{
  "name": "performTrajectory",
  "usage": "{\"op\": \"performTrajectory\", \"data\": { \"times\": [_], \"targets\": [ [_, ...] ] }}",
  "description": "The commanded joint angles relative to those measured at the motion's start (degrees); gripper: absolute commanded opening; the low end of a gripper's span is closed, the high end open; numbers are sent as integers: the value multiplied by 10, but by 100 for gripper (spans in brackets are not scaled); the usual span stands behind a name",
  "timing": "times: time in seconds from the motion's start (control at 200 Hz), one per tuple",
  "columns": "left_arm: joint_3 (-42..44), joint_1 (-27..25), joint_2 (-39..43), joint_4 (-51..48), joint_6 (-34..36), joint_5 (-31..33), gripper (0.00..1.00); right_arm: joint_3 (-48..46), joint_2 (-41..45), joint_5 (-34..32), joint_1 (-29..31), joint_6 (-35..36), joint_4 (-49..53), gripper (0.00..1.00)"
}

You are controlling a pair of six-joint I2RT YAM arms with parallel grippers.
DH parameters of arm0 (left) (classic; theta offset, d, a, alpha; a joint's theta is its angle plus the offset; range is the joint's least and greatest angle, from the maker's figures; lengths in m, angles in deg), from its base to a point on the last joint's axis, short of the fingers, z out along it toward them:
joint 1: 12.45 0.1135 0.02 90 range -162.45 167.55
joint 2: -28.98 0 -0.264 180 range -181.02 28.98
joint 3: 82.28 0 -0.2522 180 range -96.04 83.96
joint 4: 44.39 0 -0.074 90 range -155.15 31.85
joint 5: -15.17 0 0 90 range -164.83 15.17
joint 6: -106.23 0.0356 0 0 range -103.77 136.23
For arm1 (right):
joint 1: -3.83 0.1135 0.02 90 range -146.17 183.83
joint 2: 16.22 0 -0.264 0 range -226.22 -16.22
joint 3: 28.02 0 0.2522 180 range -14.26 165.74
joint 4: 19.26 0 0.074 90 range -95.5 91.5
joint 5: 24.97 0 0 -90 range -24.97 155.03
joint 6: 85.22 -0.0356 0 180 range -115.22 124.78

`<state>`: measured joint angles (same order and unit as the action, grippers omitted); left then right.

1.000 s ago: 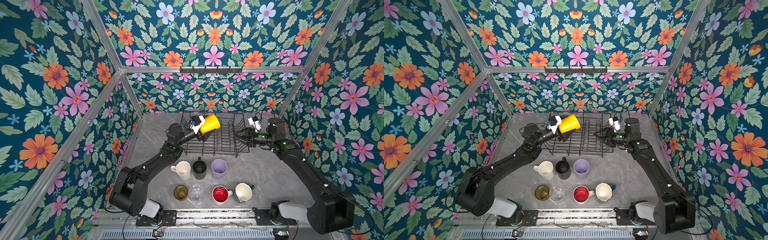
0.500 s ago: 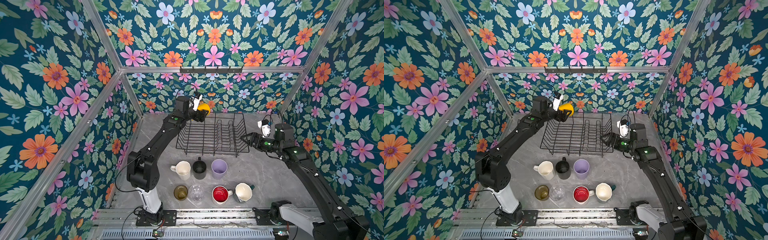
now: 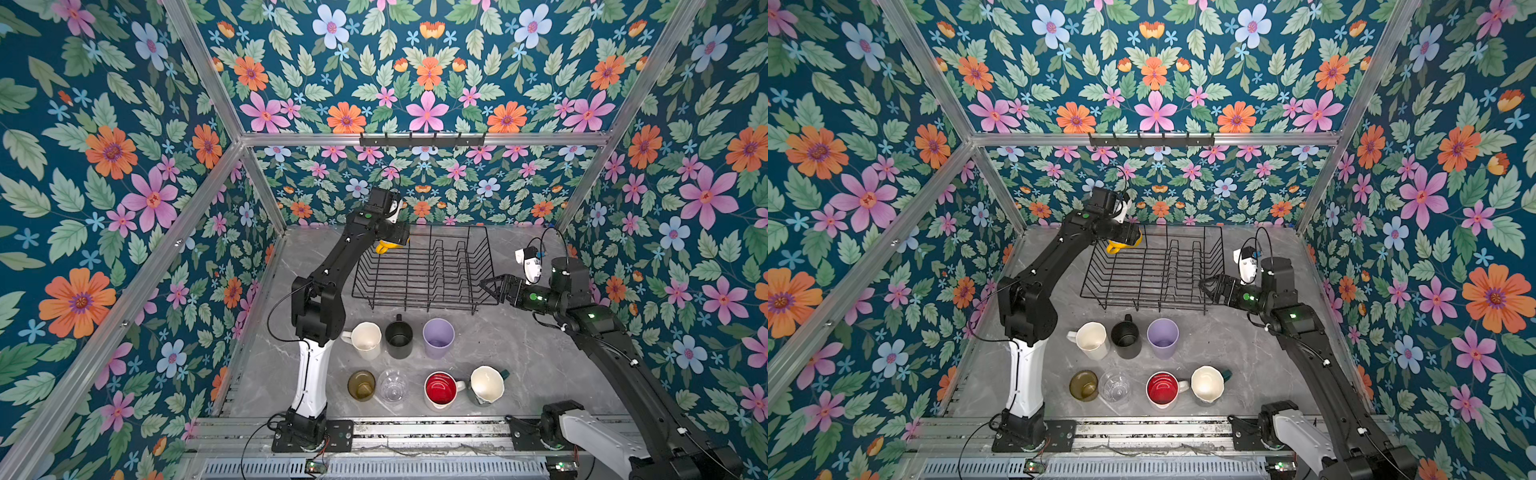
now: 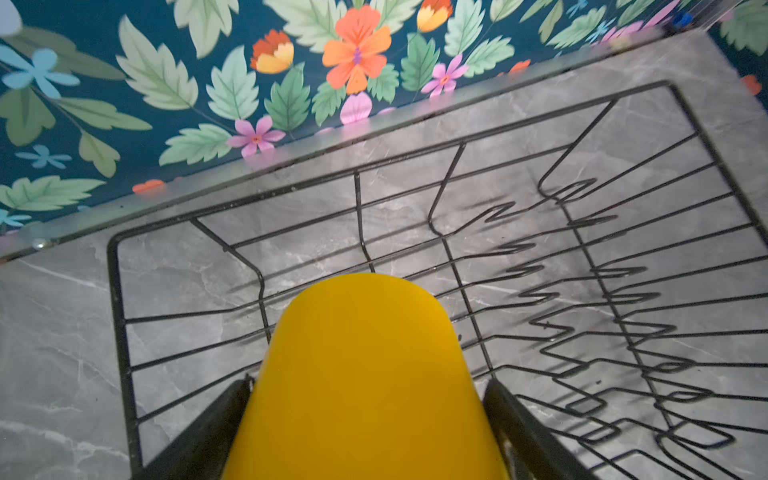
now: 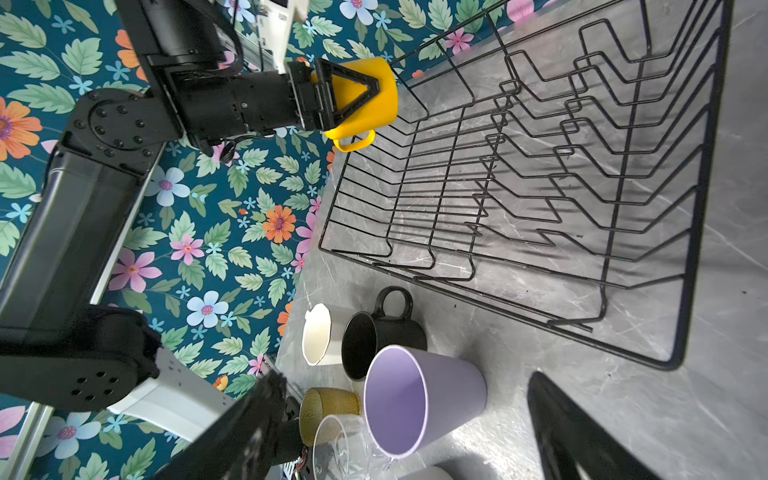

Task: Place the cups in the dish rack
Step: 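Open the right gripper and withdraw it while the left gripper lifts the mug, then lower the yellow mug upright into the rack's far corner with the left gripper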

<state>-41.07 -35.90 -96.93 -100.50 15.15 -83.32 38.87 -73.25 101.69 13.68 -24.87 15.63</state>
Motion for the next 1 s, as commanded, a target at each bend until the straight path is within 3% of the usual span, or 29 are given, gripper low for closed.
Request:
{"op": "performTrajectory", "data": {
  "times": [0.0,0.23,0.56,0.87,0.995],
  "targets": [
    [-16,-1,-16,-23,-1,29,0,-7,1,23,1,1,-23,93],
    [-56,-1,-68,-70,3,48,0,-14,2,23,0,-8,-22,94],
    [-50,-1,-97,-72,0,90,0,-18,-9,27,0,-20,-17,92],
    [-50,2,-127,-81,-5,116,26,-11,-13,21,0,-20,-5,91],
    [-49,4,-136,-83,-3,114,41,-11,-14,21,0,-22,-5,91]
  ]
}}
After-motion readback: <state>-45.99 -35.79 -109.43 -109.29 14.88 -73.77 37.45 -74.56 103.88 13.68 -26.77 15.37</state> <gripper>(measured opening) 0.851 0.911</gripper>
